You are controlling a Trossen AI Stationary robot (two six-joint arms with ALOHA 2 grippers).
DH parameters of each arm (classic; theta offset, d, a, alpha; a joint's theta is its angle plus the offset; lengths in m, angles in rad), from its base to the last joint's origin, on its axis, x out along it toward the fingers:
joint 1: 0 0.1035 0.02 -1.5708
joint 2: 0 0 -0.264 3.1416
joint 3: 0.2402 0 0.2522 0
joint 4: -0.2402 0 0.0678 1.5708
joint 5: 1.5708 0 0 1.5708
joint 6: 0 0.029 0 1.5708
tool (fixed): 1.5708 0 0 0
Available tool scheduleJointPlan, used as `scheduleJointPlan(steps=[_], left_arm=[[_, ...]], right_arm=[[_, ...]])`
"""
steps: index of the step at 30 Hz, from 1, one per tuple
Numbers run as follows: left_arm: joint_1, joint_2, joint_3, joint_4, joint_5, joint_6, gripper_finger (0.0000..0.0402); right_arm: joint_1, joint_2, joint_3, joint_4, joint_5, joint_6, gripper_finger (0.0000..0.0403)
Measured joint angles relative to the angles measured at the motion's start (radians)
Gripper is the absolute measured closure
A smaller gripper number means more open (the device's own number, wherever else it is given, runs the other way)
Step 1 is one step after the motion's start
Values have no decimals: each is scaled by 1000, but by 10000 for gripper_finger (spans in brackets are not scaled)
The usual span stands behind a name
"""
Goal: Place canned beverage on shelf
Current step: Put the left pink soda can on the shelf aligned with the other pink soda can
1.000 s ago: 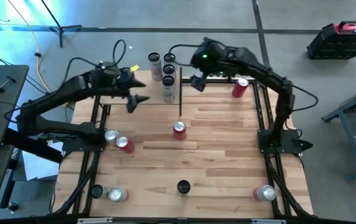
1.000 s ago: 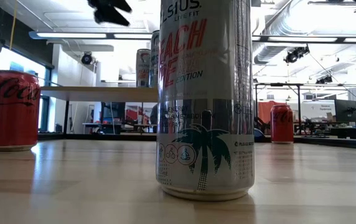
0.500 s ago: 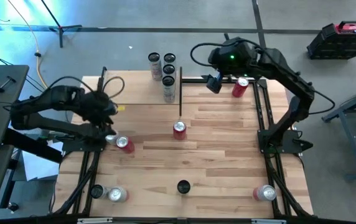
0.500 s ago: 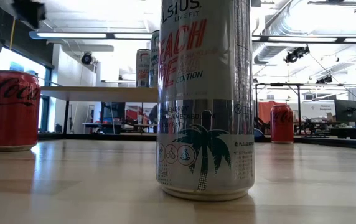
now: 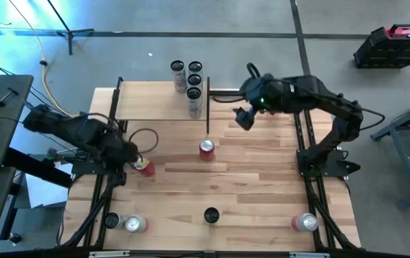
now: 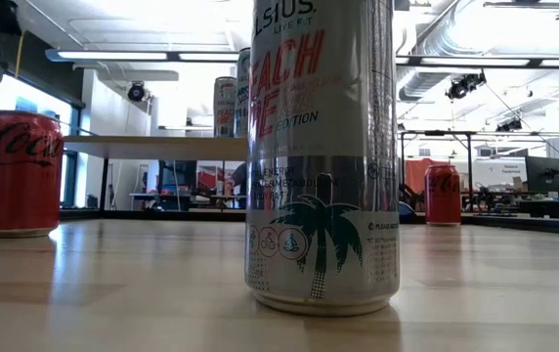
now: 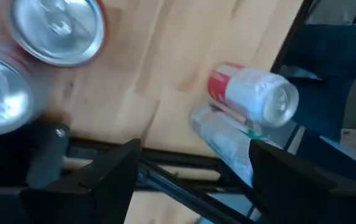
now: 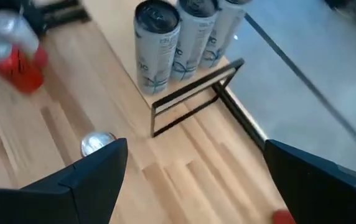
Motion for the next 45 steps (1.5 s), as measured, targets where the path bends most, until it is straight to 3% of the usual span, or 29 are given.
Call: scheduleJointPlan(steps=[3, 8, 14, 18, 25, 36, 45], left_arm=[[-91, 24, 55, 6, 10, -81, 113], [-308, 28, 188, 17, -40, -263, 113], [-561, 65, 277, 94, -216, -485, 113], [-670, 122, 277, 94, -245, -548, 113], [-731, 205, 276, 111, -248, -590, 113], [-769, 321, 276, 113, -175, -897, 113], [-744, 470, 276, 110, -171, -849, 106]], right_arm=[[56, 4, -1, 48, 29, 171, 41], [168, 4, -1, 201, 43, 322, 41], [346, 28, -1, 362, 248, 374, 41], [425, 43, -1, 386, 334, 392, 41], [482, 50, -1, 383, 387, 374, 41], [564, 115, -1, 333, 491, 271, 41], [616, 162, -2, 303, 481, 305, 41]])
